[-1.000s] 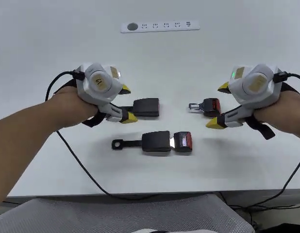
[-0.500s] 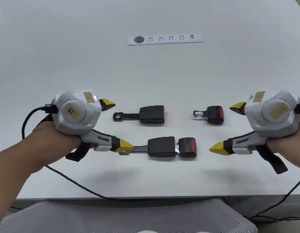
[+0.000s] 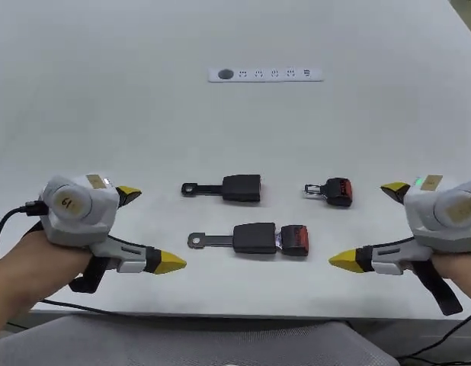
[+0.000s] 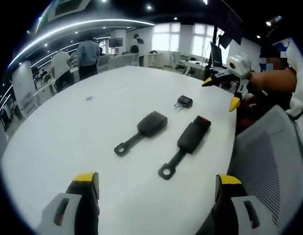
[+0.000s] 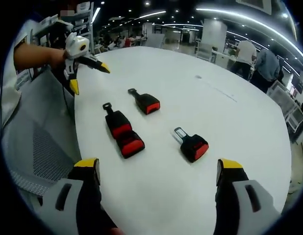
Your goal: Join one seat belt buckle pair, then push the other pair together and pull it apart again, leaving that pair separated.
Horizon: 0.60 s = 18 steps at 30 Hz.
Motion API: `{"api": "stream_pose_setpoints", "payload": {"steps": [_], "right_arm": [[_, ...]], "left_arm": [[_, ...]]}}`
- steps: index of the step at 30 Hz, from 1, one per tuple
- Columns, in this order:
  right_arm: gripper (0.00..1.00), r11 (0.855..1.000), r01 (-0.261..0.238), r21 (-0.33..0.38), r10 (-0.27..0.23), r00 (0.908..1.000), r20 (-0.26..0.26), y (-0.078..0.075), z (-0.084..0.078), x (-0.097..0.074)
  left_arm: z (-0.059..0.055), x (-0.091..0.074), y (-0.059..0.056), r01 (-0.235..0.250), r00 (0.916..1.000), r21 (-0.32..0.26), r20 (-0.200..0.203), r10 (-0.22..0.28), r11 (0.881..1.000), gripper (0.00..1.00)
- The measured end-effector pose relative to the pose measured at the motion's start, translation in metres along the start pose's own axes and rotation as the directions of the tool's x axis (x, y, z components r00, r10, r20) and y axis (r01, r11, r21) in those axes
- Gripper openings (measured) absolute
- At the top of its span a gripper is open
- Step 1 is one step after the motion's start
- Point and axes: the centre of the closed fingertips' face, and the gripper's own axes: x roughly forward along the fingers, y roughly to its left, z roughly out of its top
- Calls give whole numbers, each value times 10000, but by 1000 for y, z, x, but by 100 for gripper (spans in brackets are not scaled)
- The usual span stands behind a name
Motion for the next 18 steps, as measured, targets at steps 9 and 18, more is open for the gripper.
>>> {"api": "stream_pose_setpoints", "payload": {"steps": [9,18], "right_arm": [[100,9982,-35,593,30,10000,91,14,-2,-2],[100,9962,202,843,-211,9997,94,10,-4,-10]], "left_arm": [[-8,-3,-1,-155,9999,-380,-25,154,9992,100],[-11,-1,-4,-107,9999,-511,-78,103,9986,100]]}}
